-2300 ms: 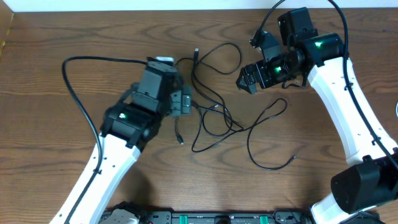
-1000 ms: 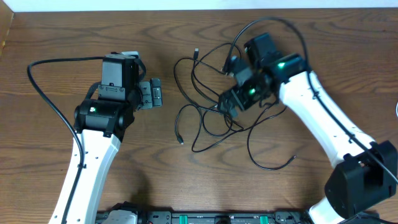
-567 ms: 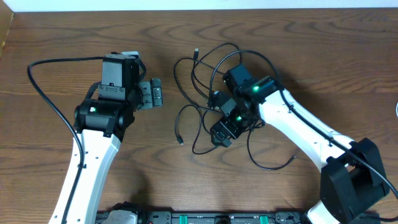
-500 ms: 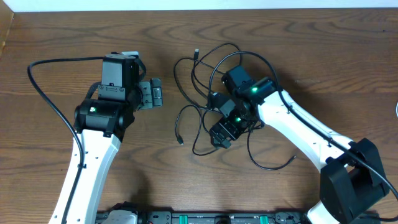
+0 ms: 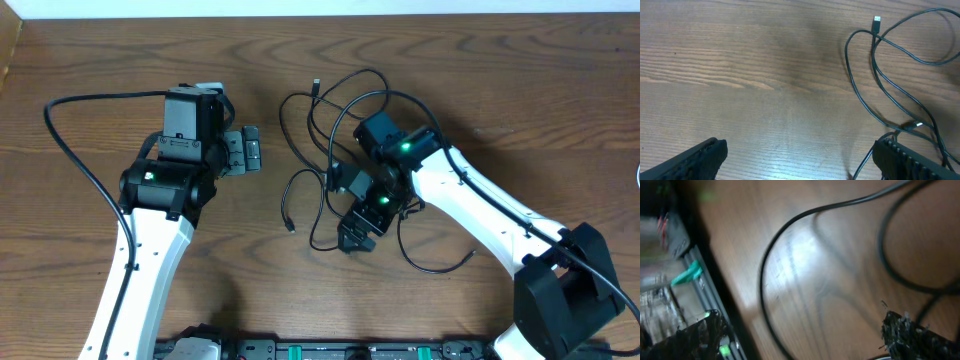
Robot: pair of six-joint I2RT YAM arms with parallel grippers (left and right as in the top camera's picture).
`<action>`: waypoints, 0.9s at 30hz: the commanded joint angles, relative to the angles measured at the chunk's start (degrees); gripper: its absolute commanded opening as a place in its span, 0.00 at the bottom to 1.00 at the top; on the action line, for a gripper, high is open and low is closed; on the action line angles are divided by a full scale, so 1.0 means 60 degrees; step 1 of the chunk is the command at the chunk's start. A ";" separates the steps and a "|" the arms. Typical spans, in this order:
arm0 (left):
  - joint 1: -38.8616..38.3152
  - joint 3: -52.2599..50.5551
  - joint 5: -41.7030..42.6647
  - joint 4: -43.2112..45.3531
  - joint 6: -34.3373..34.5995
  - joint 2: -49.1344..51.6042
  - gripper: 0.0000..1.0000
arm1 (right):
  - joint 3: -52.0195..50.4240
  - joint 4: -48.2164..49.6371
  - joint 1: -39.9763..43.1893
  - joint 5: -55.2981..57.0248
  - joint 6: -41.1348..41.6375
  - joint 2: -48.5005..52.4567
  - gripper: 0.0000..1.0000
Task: Untangle cables
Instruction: 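Lower the right gripper into the black cable pile and grasp a cable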
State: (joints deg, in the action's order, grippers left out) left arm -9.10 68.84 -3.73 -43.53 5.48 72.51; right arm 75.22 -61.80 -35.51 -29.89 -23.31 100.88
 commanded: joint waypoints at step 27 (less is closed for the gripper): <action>0.0033 0.0117 0.0044 -0.0025 -0.0160 0.0044 0.97 | -0.0878 0.0197 -0.0386 0.0641 -0.2546 0.0084 0.01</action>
State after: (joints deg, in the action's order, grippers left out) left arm -9.10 68.84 -3.73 -43.51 5.48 72.49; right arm 70.11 -61.80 -37.63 -25.89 -40.18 100.88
